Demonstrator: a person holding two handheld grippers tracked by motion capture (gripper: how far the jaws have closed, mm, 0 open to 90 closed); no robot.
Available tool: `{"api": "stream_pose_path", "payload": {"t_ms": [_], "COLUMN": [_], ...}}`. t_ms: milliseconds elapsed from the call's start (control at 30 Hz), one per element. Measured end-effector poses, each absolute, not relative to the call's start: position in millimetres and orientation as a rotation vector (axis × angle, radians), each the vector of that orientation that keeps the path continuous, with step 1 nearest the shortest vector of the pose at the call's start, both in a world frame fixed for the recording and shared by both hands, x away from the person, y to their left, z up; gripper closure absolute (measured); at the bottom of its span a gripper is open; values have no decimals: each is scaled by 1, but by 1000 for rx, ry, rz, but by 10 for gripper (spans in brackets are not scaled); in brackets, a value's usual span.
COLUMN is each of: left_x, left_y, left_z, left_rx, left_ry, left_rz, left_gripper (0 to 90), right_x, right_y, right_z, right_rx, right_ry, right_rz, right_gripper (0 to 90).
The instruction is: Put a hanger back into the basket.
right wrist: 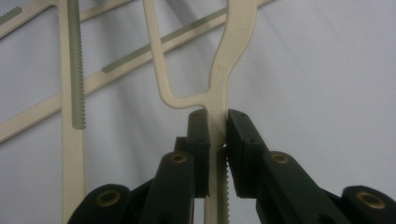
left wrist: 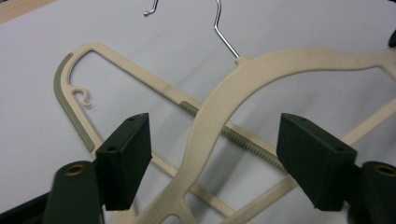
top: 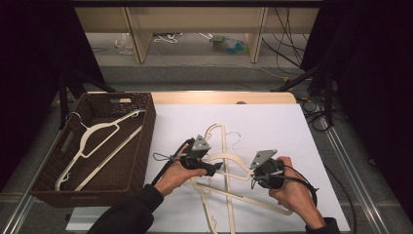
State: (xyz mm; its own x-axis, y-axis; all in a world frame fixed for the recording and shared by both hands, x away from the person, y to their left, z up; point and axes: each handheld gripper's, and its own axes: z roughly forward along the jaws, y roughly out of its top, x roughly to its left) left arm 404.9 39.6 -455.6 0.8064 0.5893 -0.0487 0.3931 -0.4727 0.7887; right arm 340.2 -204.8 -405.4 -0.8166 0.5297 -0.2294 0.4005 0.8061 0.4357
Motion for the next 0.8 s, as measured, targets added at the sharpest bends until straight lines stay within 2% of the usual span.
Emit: {"api": "stream_pose_path", "payload": {"t_ms": [167,433,800], "left_x": [412,419,418], "left_y": [32,22,32], "left_z": [-458,-459,-452], "left_rx": [2151,2162,2219], "left_ry": [691,650,509], "left_rz": [269,228,204], "left_gripper": [335,467,625], "right_x": [339,339,338], "right_y": [-205,-204,-206], "right_z": [-403,-402,-401], "right_rx": [702,690,633], "right_ry": [2652,2656,2671], "right_rz": [538,549,553], "right_gripper": [804,804,804]}}
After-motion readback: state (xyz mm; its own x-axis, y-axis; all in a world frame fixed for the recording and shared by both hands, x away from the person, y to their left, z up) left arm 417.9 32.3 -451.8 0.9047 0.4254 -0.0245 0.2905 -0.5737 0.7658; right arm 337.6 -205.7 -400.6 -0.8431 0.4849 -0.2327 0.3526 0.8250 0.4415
